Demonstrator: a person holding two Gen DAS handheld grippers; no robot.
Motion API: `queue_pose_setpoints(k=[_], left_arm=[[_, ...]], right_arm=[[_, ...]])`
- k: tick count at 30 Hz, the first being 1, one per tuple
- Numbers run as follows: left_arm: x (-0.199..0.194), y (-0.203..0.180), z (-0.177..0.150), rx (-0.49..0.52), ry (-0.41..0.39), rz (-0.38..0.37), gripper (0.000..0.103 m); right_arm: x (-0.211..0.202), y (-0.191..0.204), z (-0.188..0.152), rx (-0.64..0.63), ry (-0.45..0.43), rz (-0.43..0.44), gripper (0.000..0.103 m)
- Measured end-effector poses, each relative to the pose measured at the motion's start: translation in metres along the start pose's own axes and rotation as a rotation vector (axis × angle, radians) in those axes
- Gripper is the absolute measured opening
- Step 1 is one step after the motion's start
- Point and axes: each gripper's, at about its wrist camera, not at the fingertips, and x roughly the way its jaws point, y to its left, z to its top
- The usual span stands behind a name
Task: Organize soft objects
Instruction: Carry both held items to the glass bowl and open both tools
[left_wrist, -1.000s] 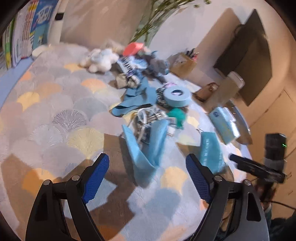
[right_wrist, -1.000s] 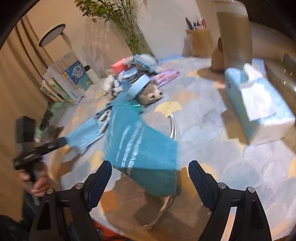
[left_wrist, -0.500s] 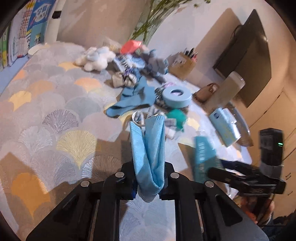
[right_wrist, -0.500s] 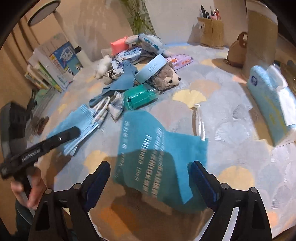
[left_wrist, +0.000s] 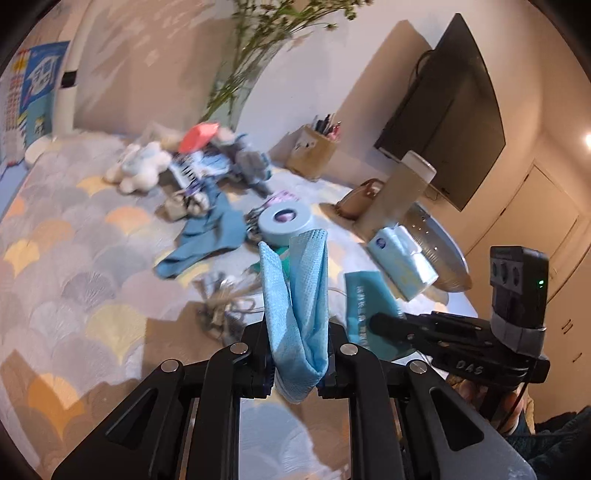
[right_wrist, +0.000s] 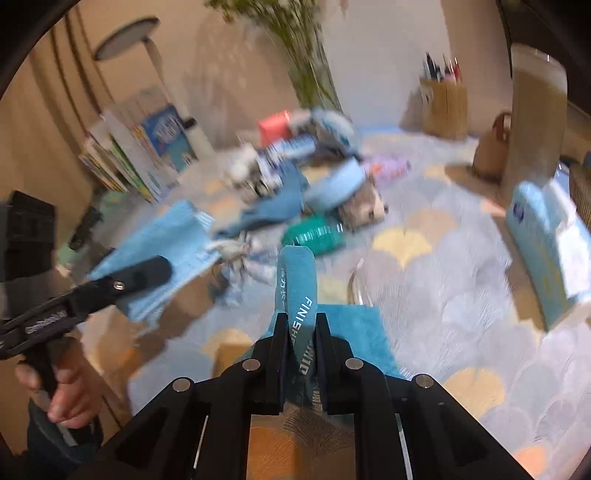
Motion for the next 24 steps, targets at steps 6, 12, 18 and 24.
queue_pose_setpoints(k=[6,12,18,24], left_arm=[[0.005,-0.035,0.016,0.071,-0.013,-0.008,0.013],[0.025,-0.094,0.046,0.192,-0.023,-0.058,0.013],[0.060,-0.164,0.085,0.294,-0.023,-0.144,0.013],[0.115,-0.243,0.110,0.403,0.005,-0.229,0.013]], right_arm=[[-0.043,-0.023,0.011,0.029,-0.099,0.039,0.013],[-0.099,-0.059,0.021,0.069,-0.237,-0.023,0.013],[-0.161,-0.113,0.037,0.114,-0.378,-0.143,0.013],[-0.210,-0.182,0.051,0.264,-0.472,-0.282,0.013]])
